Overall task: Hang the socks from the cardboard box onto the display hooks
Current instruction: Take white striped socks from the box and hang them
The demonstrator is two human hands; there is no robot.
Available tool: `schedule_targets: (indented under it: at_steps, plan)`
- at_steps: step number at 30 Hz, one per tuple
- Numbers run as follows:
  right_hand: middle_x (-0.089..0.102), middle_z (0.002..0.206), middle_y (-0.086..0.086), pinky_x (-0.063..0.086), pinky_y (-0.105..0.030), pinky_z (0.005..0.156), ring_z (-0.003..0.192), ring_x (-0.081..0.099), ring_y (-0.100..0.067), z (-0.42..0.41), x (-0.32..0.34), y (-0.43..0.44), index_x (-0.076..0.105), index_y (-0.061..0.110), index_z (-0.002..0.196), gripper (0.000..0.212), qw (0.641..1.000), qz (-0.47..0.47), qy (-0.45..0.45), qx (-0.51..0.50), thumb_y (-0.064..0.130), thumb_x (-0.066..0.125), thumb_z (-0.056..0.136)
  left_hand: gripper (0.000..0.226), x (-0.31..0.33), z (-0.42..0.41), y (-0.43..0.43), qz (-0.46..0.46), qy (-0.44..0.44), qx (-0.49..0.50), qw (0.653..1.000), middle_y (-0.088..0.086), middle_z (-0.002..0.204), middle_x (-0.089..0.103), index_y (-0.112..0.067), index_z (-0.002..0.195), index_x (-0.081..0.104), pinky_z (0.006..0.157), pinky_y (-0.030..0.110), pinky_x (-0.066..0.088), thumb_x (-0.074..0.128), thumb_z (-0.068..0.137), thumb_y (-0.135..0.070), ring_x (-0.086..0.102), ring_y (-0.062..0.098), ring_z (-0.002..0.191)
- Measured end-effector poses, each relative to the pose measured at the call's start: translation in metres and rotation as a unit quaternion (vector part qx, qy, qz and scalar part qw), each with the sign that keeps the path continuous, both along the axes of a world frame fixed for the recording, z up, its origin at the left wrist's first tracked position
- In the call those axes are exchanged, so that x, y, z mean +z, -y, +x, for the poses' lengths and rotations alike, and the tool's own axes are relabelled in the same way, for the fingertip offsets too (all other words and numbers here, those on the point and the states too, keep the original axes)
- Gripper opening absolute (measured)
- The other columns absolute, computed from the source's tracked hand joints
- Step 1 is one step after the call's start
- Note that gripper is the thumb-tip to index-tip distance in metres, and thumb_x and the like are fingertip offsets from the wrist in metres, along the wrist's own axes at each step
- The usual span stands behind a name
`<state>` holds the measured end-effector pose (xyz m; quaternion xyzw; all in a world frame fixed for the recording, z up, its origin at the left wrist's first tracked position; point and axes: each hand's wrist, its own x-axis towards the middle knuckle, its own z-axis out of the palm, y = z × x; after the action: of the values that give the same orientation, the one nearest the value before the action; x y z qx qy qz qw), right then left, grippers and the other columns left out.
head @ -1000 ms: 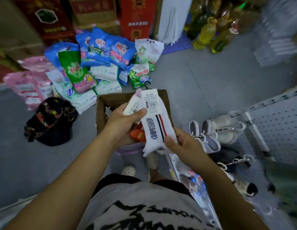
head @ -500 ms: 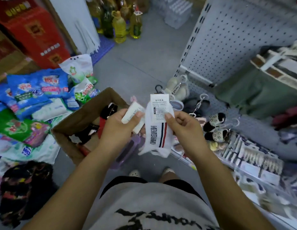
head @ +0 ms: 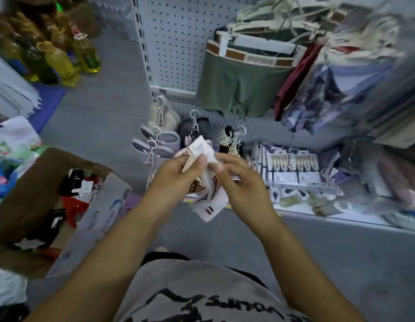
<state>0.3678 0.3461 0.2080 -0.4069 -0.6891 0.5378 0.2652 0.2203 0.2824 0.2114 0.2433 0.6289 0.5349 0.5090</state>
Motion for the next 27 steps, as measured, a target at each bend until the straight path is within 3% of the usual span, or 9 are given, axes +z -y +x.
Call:
schedule_targets:
  at_steps: [4,9,12,14,17,21,23,25,27]
  plan:
    - [0.07,0.109,0.009,0.055,-0.023,0.081,0.102,0.065,-0.002,0.087,0.013,-0.017,0.075,0.017,0.103,0.012,0.997,-0.019,-0.033,-0.073,0.022,0.067,0.096,0.018,0.001,0.073,-0.016,-0.005,-0.005,-0.03,1.0,0.004,0.094,0.08,-0.02,0.105,0.075,0.076,0.041,0.064,0.06,0.101,-0.028,0.077,0.026,0.086]
    - [0.072,0.106,0.007,0.06,-0.037,0.081,0.098,0.069,-0.013,0.187,0.022,-0.033,0.07,0.024,0.11,0.023,0.995,-0.037,0.005,-0.095,0.031,0.075,0.089,0.02,0.015,0.169,-0.038,0.036,-0.019,-0.091,0.995,0.006,0.096,0.08,-0.017,0.107,0.075,0.076,0.035,0.062,0.061,0.1,-0.03,0.077,0.025,0.088]
    - [0.074,0.099,0.009,0.058,-0.034,0.08,0.092,0.07,-0.012,0.241,0.027,-0.038,0.071,0.025,0.101,0.016,0.992,-0.013,0.009,-0.128,0.032,0.076,0.088,0.02,0.021,0.219,-0.049,0.054,-0.018,-0.106,0.993,0.006,0.1,0.08,-0.02,0.108,0.075,0.08,0.039,0.062,0.061,0.099,-0.031,0.076,0.026,0.092]
    - [0.075,0.097,0.005,0.057,-0.035,0.081,0.091,0.07,-0.014,0.272,0.03,-0.042,0.069,0.023,0.097,0.013,0.986,-0.011,-0.021,-0.166,0.028,0.077,0.087,0.02,0.026,0.245,-0.057,0.055,-0.013,-0.119,0.991,0.006,0.097,0.08,-0.022,0.109,0.074,0.074,0.033,0.062,0.059,0.101,-0.032,0.076,0.024,0.087]
    - [0.077,0.096,-0.001,0.056,-0.038,0.079,0.088,0.071,-0.016,0.308,0.036,-0.048,0.065,0.016,0.096,0.014,0.974,-0.03,-0.076,-0.213,0.021,0.076,0.089,0.023,0.035,0.268,-0.069,0.053,-0.015,-0.132,0.99,0.008,0.095,0.078,-0.013,0.118,0.067,0.075,0.034,0.063,0.057,0.103,-0.027,0.075,0.022,0.085]
    - [0.077,0.097,-0.003,0.056,-0.028,0.068,0.084,0.072,-0.015,0.336,0.051,-0.063,0.063,0.011,0.097,0.015,0.962,-0.022,-0.104,-0.253,0.019,0.074,0.09,0.02,0.051,0.278,-0.09,0.051,-0.028,-0.146,0.988,0.018,0.103,0.077,-0.005,0.118,0.055,0.066,0.031,0.06,0.057,0.103,-0.018,0.077,0.026,0.089]
    - [0.077,0.096,-0.002,0.055,-0.028,0.068,0.084,0.072,-0.014,0.345,0.059,-0.074,0.063,0.013,0.096,0.016,0.957,-0.016,-0.115,-0.265,0.021,0.075,0.09,0.018,0.058,0.281,-0.103,0.049,-0.069,-0.142,0.986,0.013,0.098,0.078,-0.009,0.112,0.058,0.067,0.034,0.056,0.062,0.101,-0.024,0.075,0.032,0.087]
    - [0.078,0.096,-0.002,0.057,-0.036,0.076,0.088,0.073,-0.017,0.352,0.068,-0.085,0.064,0.013,0.096,0.016,0.953,-0.013,-0.127,-0.274,0.021,0.075,0.089,0.016,0.067,0.283,-0.115,0.06,-0.107,-0.135,0.983,0.009,0.094,0.077,-0.017,0.101,0.064,0.07,0.042,0.053,0.068,0.097,-0.032,0.069,0.042,0.088]
    - [0.078,0.097,-0.002,0.058,-0.04,0.081,0.091,0.074,-0.019,0.358,0.079,-0.097,0.064,0.012,0.097,0.016,0.951,-0.001,-0.14,-0.276,0.02,0.075,0.09,0.014,0.078,0.288,-0.129,0.079,-0.118,-0.126,0.982,0.006,0.094,0.077,-0.02,0.096,0.068,0.076,0.051,0.057,0.072,0.094,-0.033,0.072,0.038,0.091]
